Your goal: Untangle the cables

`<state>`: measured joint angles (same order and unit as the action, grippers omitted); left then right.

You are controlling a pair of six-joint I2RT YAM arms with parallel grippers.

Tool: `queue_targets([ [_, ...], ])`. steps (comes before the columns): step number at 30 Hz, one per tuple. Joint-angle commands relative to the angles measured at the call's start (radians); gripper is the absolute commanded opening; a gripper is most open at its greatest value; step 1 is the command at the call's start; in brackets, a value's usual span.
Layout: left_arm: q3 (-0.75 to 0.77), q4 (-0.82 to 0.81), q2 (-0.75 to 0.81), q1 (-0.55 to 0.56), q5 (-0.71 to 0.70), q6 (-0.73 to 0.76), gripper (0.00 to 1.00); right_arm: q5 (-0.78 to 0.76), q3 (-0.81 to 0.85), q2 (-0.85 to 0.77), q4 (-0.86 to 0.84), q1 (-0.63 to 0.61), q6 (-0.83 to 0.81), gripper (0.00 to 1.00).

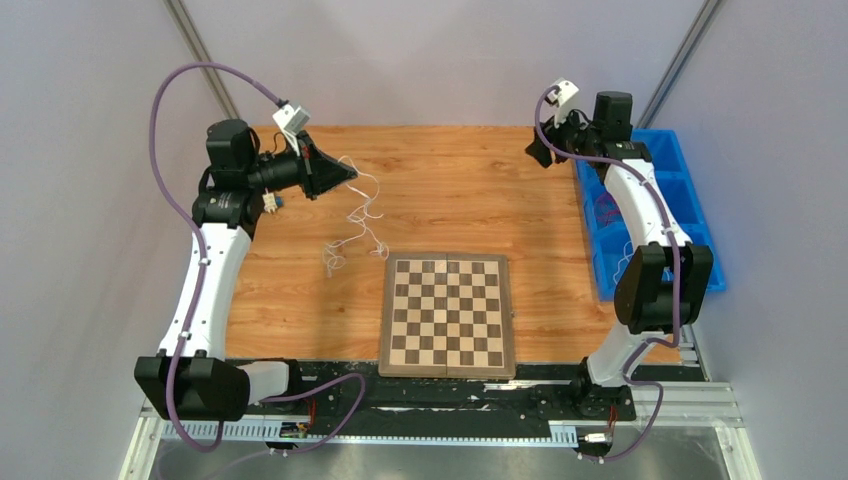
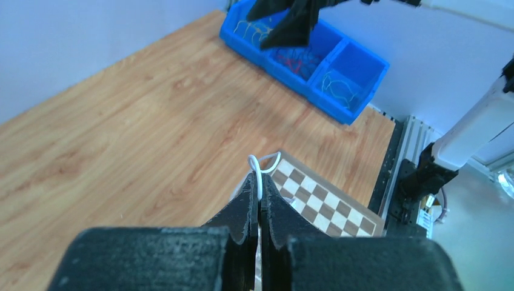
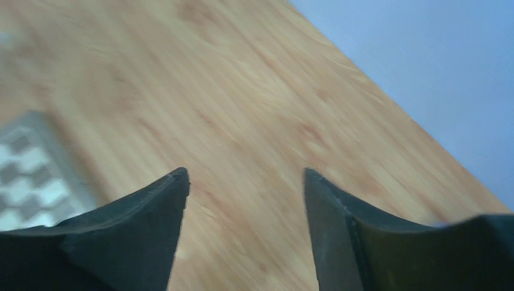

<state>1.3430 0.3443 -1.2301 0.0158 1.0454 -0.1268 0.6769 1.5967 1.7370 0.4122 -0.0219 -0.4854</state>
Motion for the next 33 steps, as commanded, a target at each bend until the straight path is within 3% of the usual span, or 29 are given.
queue_targets([
  [1, 0.058, -0.153, -0.004, -0.003, 0.017, -0.206, 0.0, 0.366, 0.019, -0.09, -0.065, -0.183, 0.166, 0.77],
  [7, 0.065, -0.428, -0.046, 0.011, 0.01, -0.543, 0.0, 0.324, -0.151, -0.175, -0.474, -0.436, 0.363, 0.92],
  [13, 0.081, -0.612, -0.094, 0.056, -0.015, -0.743, 0.0, 0.148, -0.174, -0.076, -0.769, -0.566, 0.536, 0.98],
  [15, 0.082, -0.658, -0.11, 0.071, -0.019, -0.793, 0.0, 0.074, -0.171, -0.028, -0.828, -0.596, 0.545, 0.82],
  [17, 0.088, -0.71, -0.124, 0.076, -0.022, -0.842, 0.0, 0.035, -0.154, 0.029, -0.846, -0.606, 0.574, 0.42],
  [18, 0.102, -0.732, -0.129, 0.076, -0.026, -0.858, 0.0, 0.011, -0.145, 0.053, -0.826, -0.609, 0.581, 0.26],
  [19, 0.112, -0.744, -0.138, 0.072, -0.027, -0.884, 0.0, -0.015, -0.142, 0.074, -0.802, -0.607, 0.58, 0.18],
  [25, 0.256, -0.811, -0.174, 0.049, -0.02, -0.948, 0.0, -0.011, -0.257, 0.143, -0.761, -0.575, 0.499, 0.0],
  [33, 0.559, -0.745, -0.252, -0.005, -0.057, -0.919, 0.0, -0.014, -0.363, 0.166, -0.641, -0.506, 0.34, 0.0],
])
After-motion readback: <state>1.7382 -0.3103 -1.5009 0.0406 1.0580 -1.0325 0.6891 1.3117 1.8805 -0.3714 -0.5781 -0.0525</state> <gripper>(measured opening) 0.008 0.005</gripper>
